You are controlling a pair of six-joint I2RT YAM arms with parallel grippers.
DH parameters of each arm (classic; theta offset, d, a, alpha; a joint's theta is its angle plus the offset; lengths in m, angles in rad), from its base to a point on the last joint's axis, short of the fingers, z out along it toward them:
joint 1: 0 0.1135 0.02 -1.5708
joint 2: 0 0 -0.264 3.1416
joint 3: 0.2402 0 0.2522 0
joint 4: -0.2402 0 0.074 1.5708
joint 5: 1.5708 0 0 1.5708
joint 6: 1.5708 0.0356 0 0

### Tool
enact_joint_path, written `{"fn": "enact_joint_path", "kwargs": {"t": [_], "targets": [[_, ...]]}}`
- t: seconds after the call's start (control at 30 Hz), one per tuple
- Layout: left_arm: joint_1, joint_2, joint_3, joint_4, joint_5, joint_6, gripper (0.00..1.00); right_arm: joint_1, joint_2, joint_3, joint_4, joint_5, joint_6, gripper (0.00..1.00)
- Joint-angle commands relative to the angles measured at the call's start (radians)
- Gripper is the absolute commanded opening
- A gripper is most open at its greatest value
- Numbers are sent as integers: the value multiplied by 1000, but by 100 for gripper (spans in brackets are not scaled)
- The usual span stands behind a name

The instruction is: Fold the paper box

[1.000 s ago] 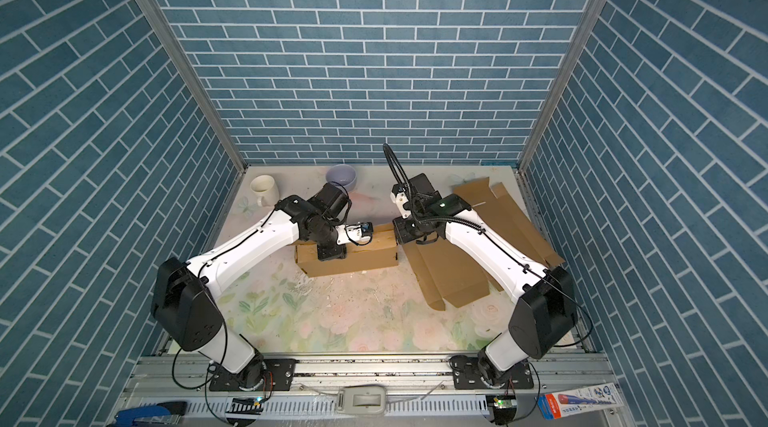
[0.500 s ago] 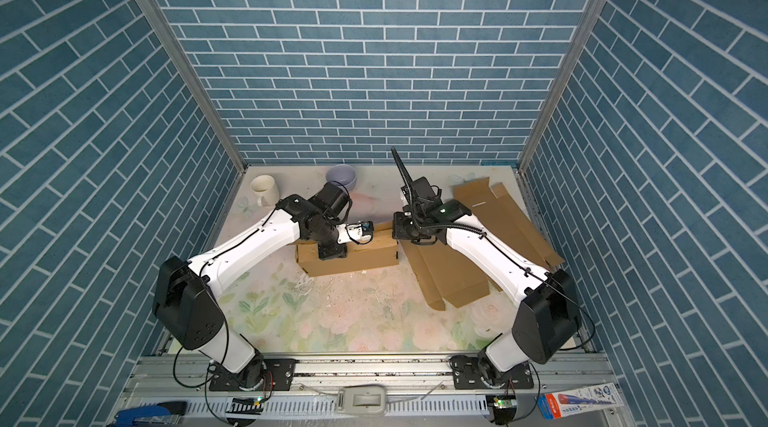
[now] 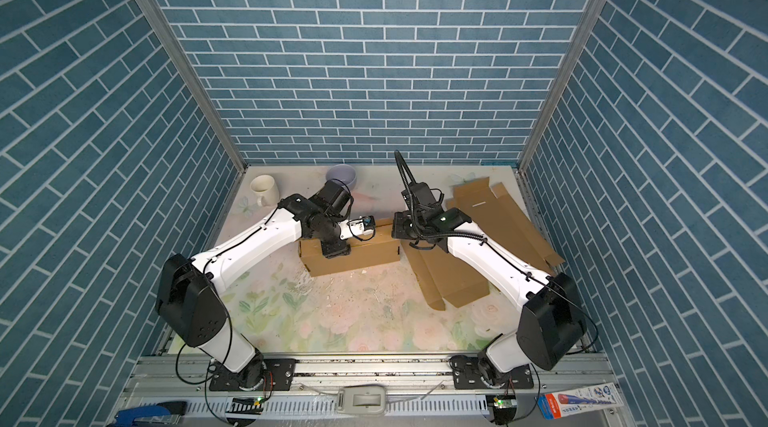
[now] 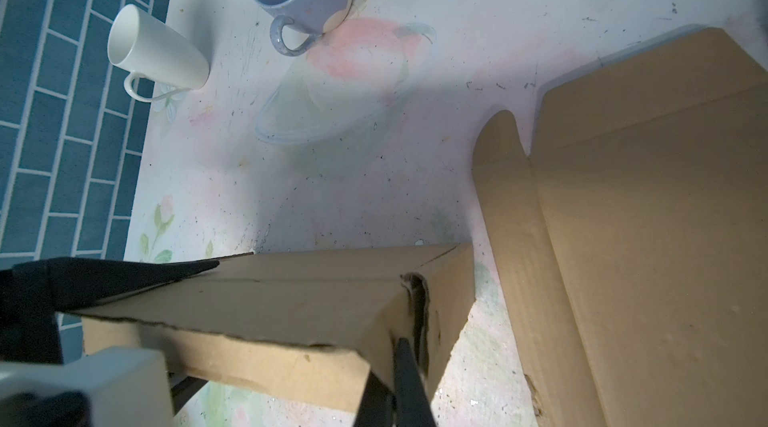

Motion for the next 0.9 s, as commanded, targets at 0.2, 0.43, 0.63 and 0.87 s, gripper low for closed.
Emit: {"fn": "enact_joint_path", "kwargs": {"t": [0.2, 0.43, 0.63, 0.87], "targets": [[11, -64, 67, -45, -50, -8, 77, 3, 40, -22, -90, 57, 19, 0], [23, -257, -9, 64, -25, -131, 78, 3, 42, -20, -91, 65, 26, 0], [75, -417, -133, 121, -24, -274, 73, 3, 41, -21, -94, 71, 31, 0], [331, -537, -206, 33, 137, -445, 62, 3, 51, -14, -97, 83, 28, 0]]}}
